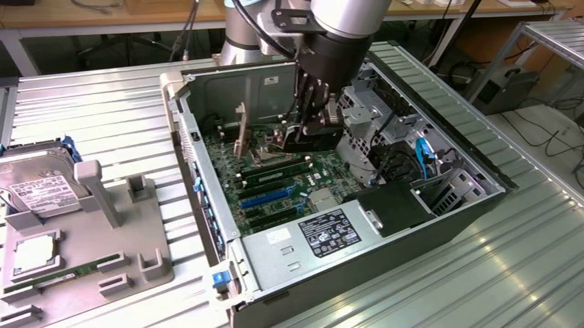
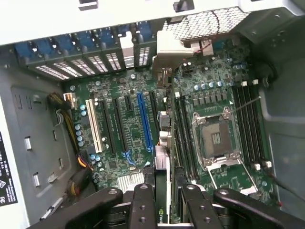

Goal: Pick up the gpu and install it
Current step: 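Insert the gpu into the slot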

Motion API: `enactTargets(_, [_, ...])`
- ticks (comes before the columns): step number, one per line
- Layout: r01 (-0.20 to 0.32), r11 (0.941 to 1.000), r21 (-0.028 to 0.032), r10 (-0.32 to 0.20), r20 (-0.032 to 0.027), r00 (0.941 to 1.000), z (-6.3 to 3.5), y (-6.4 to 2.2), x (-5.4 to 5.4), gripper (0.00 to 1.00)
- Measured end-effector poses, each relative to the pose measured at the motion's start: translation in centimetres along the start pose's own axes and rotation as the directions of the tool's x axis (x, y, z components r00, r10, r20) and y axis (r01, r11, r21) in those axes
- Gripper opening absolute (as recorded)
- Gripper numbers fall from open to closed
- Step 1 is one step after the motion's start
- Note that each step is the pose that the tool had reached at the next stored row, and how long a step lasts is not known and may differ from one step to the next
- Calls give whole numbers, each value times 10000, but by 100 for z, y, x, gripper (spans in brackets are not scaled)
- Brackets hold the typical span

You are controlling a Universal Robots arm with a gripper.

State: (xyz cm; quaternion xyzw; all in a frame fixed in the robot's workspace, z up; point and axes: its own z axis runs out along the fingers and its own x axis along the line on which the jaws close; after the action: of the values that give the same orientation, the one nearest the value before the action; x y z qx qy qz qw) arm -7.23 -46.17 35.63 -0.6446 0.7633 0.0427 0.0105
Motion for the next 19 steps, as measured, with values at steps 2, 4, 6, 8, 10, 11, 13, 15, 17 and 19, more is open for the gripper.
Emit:
enactTargets(2, [527, 9986, -38, -528, -28, 9986, 22, -1, 1, 26])
enactTargets(4, [851, 9964, -63, -851, -42, 9964, 30, -1, 2, 26])
enactTargets(6, [986, 9951, -69, -986, -46, 9951, 41, 3, 7, 26])
enactTargets(8, [1014, 9948, -32, -1014, -48, 9948, 57, 24, 26, 26])
enactTargets(10, [1019, 9948, 31, -1019, -43, 9948, 70, 46, 46, 26])
enactTargets(11, [1023, 9947, 77, -1022, -40, 9948, 80, 59, 59, 26])
enactTargets(13, [1027, 9946, 134, -1026, -35, 9947, 94, 81, 77, 26])
enactTargets(15, [1032, 9945, 201, -1031, -31, 9947, 109, 137, 100, 26])
enactTargets(17, [1044, 9942, 263, -1043, -28, 9945, 123, 190, 122, 26])
enactTargets(19, [1113, 9934, 282, -1112, -31, 9938, 133, 208, 134, 26])
